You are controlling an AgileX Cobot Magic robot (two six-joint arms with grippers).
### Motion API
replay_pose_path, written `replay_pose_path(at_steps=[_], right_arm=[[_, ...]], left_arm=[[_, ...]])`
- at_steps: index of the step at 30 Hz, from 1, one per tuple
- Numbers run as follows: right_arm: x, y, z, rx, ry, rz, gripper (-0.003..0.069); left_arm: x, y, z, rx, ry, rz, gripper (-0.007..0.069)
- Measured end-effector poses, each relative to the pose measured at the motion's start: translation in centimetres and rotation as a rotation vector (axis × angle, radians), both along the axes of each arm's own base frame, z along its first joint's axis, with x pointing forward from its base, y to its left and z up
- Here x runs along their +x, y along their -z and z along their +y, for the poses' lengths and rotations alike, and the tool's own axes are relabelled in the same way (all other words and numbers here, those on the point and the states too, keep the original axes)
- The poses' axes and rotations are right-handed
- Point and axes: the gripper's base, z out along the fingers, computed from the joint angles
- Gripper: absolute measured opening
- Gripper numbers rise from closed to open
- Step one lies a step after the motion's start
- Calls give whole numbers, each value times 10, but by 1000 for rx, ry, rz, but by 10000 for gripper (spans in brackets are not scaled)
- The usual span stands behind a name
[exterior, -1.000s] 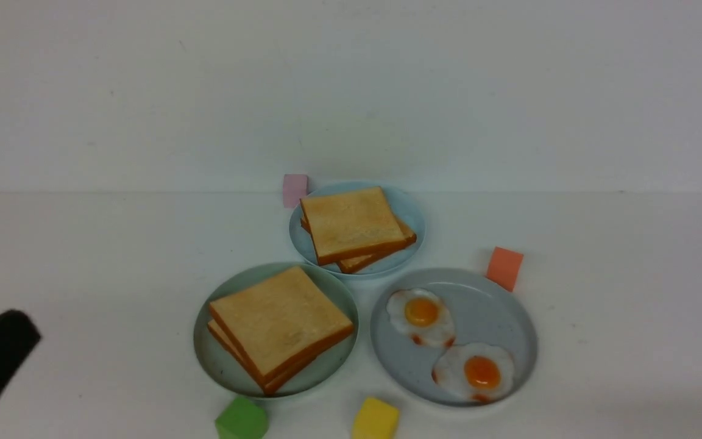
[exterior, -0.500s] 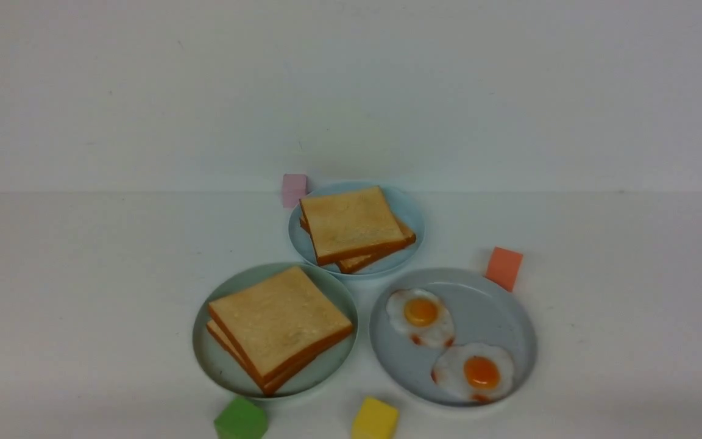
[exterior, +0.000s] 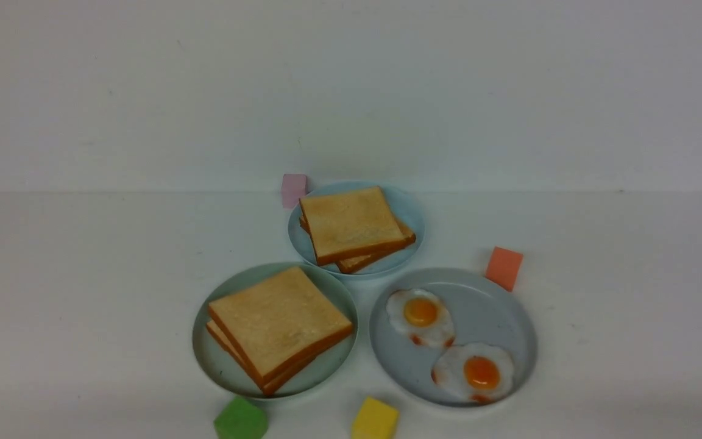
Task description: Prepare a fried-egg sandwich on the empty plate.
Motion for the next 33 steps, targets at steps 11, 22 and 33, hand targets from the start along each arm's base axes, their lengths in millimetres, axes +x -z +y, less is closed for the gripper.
replay_pose_path(at_steps=[11, 22, 33], right_arm=[[0, 0, 0, 1, 0, 0, 32], [0, 0, 0, 2, 0, 0, 48], [0, 0, 0, 2, 0, 0, 64]], left_arm=[[0, 0, 0, 0, 0, 0, -13], [0, 0, 0, 0, 0, 0, -13], [0, 0, 0, 0, 0, 0, -13]])
